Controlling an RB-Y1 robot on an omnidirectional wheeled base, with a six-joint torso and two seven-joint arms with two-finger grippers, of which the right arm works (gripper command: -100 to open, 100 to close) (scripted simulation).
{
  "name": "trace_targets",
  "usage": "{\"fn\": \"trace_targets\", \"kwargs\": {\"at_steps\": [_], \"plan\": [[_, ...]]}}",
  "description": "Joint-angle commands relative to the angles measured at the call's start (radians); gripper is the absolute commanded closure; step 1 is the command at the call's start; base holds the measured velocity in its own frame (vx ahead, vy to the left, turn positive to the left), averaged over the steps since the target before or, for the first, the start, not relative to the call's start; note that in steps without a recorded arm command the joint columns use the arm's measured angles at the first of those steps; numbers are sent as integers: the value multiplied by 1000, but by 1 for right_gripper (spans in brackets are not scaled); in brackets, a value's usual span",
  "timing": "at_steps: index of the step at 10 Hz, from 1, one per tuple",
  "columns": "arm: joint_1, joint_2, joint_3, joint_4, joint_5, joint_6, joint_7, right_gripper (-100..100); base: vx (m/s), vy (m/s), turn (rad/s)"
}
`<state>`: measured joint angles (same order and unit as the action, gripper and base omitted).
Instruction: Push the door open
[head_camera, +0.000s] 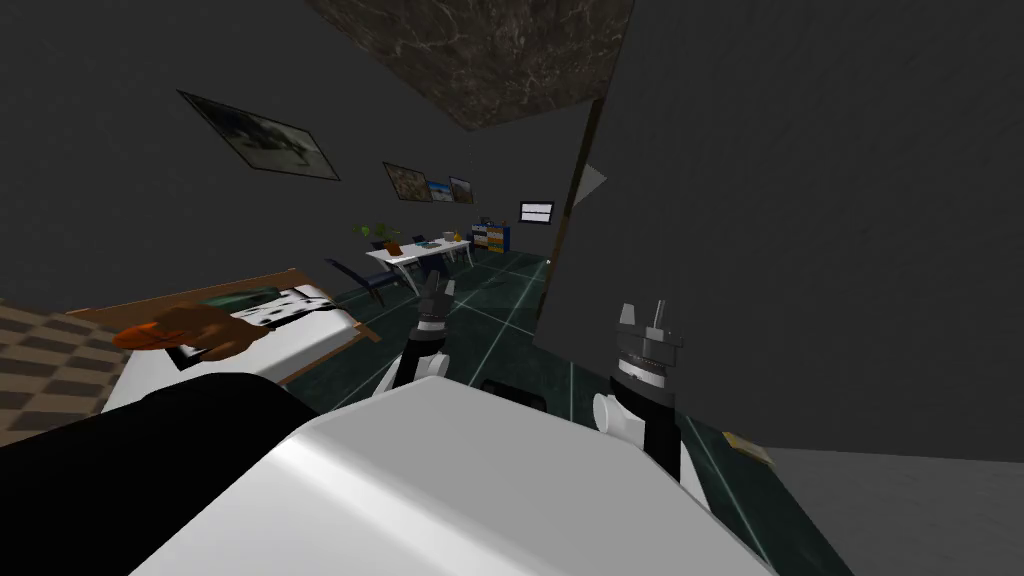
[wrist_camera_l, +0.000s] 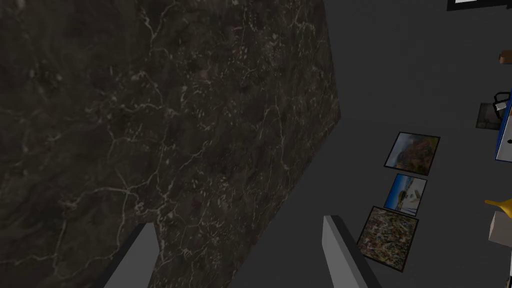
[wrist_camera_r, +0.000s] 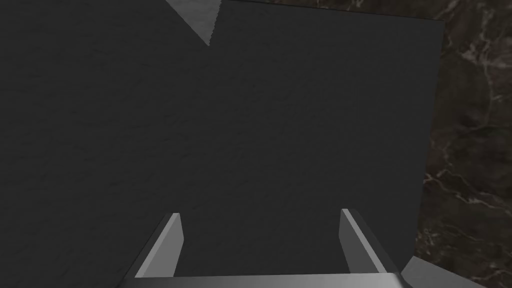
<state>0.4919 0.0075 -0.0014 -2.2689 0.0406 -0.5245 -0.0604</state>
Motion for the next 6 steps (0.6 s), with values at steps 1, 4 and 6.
{"fn": "trace_targets", "kwargs": {"at_steps": [1,4,6], "plan": [[-9,-14,12,15,16,-8,5,-100,110,91,262],[-28,-38,38,46,49,-26,17,-100,201,135,207],[-43,-53,58,70,75,-40,25,-100,232,142,258]]}}
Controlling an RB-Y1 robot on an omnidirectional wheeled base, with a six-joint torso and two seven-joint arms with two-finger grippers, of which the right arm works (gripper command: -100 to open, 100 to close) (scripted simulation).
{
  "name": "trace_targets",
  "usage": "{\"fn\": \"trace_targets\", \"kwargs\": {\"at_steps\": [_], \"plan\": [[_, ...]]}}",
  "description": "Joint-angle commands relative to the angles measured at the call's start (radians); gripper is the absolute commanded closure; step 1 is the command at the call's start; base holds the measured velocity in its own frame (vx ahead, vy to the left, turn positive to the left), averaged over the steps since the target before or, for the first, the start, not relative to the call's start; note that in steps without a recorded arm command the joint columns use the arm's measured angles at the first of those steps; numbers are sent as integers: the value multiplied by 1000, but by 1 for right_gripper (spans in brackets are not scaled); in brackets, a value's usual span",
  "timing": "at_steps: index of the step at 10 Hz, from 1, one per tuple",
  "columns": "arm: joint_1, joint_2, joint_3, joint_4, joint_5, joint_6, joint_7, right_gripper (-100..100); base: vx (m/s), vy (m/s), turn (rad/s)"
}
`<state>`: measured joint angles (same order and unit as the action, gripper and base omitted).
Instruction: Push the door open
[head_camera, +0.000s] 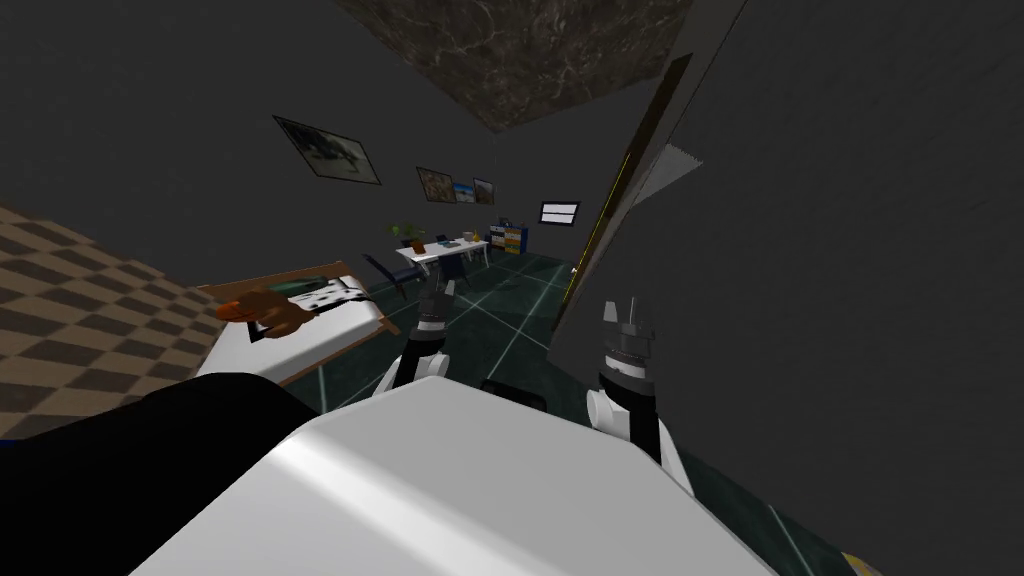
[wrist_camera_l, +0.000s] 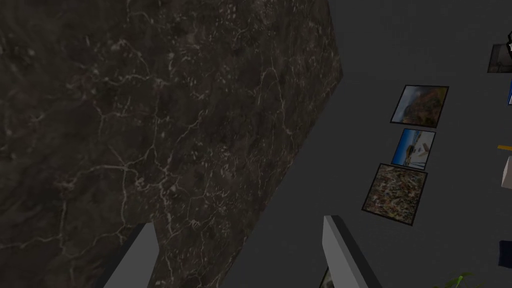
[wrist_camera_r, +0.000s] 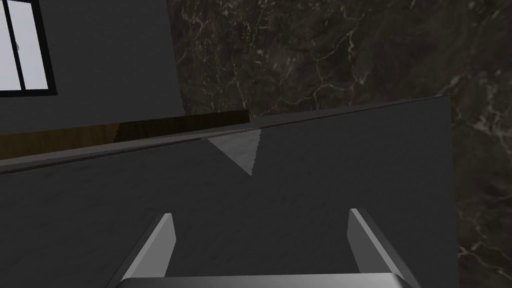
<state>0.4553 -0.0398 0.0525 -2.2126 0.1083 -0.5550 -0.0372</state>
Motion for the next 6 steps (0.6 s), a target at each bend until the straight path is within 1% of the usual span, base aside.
{"fn": "trace_targets", "kwargs": {"at_steps": [1,5,6], "plan": [[-15,-12,14,27,21,-16,7,-100,207,104,214],[-43,-34,52,73,70,-42,24,-100,236,90,256],[-53,-39,66,89,88,-52,29,-100,244,92,284]]}}
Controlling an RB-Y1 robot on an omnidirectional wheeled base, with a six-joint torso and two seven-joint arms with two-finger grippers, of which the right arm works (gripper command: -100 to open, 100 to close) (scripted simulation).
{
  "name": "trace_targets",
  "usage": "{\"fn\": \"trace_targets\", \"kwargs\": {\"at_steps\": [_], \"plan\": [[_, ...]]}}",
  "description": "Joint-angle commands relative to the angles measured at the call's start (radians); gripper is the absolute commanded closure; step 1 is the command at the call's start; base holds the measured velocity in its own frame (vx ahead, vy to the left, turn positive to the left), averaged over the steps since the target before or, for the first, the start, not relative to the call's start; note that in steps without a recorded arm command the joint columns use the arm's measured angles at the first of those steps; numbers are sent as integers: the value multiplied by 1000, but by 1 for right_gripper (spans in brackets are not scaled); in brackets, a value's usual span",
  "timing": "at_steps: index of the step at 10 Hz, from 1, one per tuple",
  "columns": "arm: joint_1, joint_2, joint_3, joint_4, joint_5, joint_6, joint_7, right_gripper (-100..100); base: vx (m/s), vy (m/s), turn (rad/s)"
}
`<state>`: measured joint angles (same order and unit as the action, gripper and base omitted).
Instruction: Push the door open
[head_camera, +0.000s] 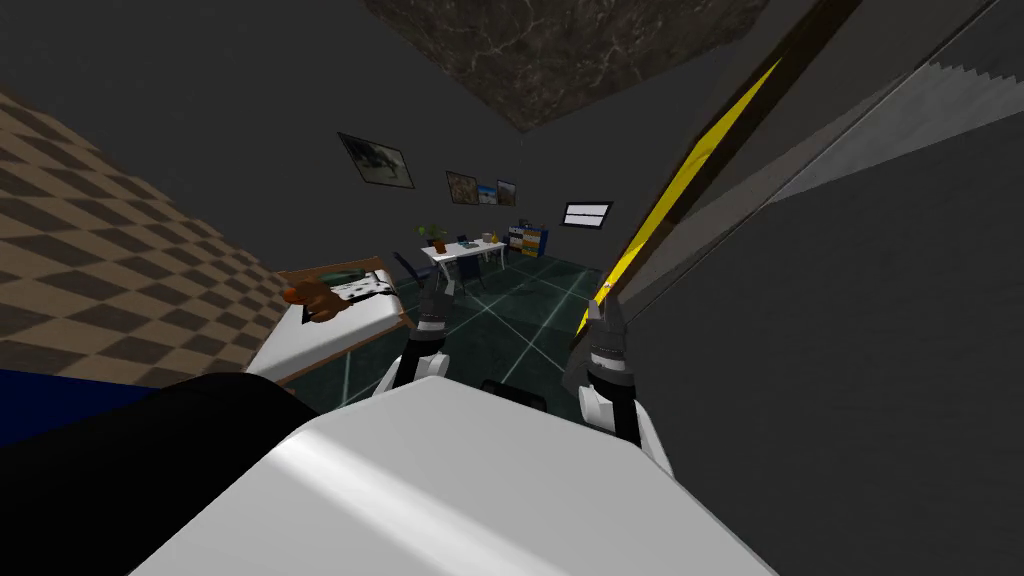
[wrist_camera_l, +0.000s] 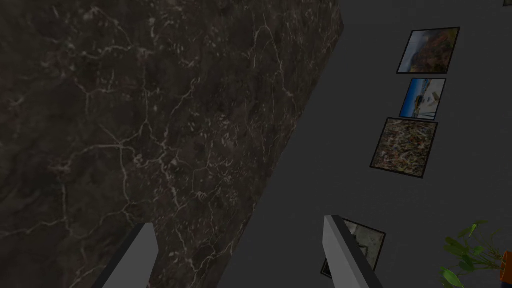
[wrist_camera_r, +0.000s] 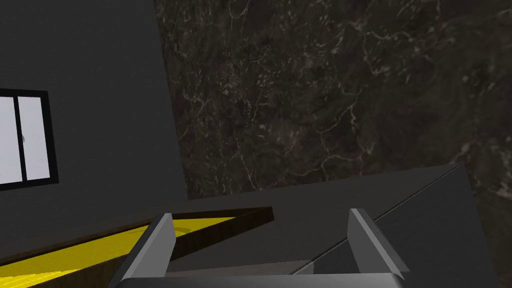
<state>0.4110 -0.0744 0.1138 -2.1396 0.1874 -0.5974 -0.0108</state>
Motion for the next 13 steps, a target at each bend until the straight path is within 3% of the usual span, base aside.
{"fn": "trace_targets", "kwargs": {"at_steps": [1,5,13], "plan": [[-16,-8,13,27,20,-16,7,-100,244,86,280],[-52,-26,61,85,83,-48,28,-100,253,66,290],[-117,-47,149,192,196,-109,67,-100,217,2,275]]}}
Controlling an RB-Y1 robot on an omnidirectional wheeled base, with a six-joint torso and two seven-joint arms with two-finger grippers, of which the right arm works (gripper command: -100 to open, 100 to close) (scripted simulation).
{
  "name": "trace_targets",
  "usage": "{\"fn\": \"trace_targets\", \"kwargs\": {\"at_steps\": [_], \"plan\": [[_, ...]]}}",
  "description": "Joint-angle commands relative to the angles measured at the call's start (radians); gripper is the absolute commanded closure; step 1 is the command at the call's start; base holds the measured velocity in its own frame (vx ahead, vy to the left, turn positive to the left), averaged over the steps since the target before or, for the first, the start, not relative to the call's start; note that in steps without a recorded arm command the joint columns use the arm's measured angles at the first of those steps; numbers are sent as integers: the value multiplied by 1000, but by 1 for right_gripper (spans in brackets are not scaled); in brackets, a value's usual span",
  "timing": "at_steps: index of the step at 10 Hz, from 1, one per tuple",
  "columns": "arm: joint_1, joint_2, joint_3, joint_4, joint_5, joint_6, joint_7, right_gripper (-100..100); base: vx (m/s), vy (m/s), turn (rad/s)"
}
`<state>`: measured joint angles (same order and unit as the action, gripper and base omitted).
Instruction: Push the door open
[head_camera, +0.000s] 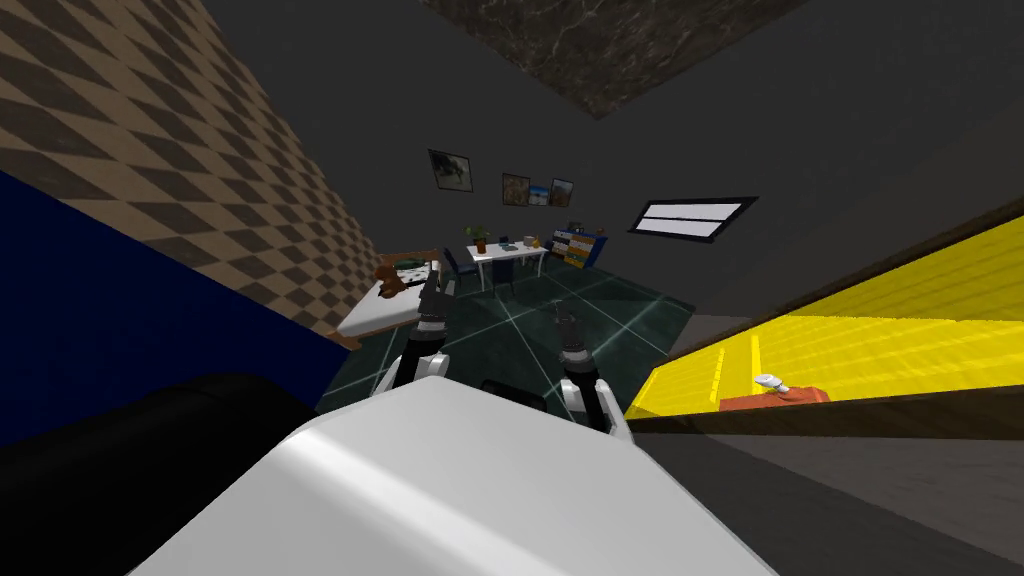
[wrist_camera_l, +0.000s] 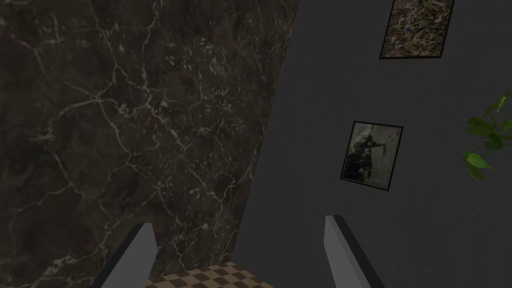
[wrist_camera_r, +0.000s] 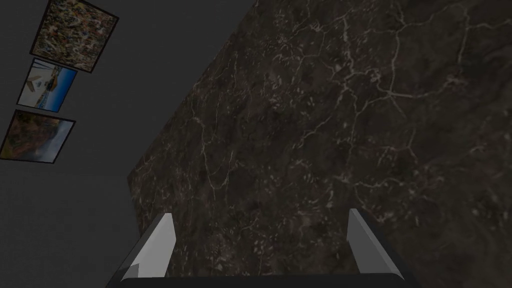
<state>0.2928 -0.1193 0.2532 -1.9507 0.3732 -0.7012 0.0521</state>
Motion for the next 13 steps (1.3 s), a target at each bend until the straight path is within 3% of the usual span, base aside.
{"fn": "trace_targets", "kwargs": {"at_steps": [1,6,13], "plan": [[-8,-4,21,17,25,-13,9,-100,211,-42,314],[-53,-12,81,90,103,-54,35,-100,204,-65,305],[-118,-19,168,196,217,-114,74,-100,162,-126,316]]}}
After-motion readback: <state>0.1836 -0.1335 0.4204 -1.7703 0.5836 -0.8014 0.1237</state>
